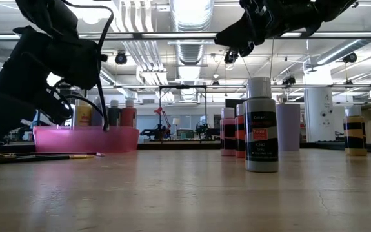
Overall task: Pick & Place Paint Supplies
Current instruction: Put the gold paint brush into the purple cup
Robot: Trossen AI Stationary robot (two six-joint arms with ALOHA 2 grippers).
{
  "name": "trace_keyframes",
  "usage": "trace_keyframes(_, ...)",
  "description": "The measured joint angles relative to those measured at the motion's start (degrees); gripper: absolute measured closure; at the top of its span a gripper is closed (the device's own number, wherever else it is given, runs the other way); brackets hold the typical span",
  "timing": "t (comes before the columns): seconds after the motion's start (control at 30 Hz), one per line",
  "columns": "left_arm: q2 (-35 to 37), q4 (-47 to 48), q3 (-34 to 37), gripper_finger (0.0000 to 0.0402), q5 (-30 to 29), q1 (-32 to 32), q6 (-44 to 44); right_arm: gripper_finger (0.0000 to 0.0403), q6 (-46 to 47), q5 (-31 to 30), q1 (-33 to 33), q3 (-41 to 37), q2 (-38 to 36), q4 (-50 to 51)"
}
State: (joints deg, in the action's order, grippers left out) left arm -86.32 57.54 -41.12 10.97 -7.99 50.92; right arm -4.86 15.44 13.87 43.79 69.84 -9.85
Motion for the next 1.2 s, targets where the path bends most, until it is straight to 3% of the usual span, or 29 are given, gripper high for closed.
trace_keyframes(0.2,3.16,0.55,-0.97,0.0394,4.45,0.00,0.15,0.0330,-0.04,0.00,0.00,0.01,0.00,0.04)
trace_keyframes(0.37,7.96,0.96,-4.07,0.0394,4.50,0.00,-1.19,0.0334,-0.04,0.00,0.00,0.02,0.00,0.13)
trace_keyframes(0.53,13.86,-2.16,-7.07,0.0395,-1.99,0.00,-3.17,0.0320,-0.06,0.00,0.00,0.02,0.00,0.29)
trace_keyframes(0.67,18.35,-12.29,-7.28,0.0394,-9.74,-0.11,-8.17,0.0306,-0.29,0.00,0.00,0.00,0.00,1.22)
trace_keyframes(0.77,20.52,-22.65,-6.60,0.0394,-13.76,-0.39,-14.17,0.0297,-0.28,0.00,0.00,0.02,0.00,2.00)
trace_keyframes(0.97,20.54,-41.36,-5.29,0.0395,-15.17,-0.46,-32.73,0.0284,-0.31,0.00,0.02,0.02,0.00,2.13)
trace_keyframes(1.07,19.26,-45.27,-5.21,0.0396,-16.26,-0.70,-46.34,0.0278,-0.28,0.00,0.01,0.02,0.00,2.15)
trace_keyframes(1.2,16.97,-46.99,-5.05,0.0398,-24.68,-1.86,-62.19,0.0271,-0.28,0.00,0.00,0.02,0.00,2.38)
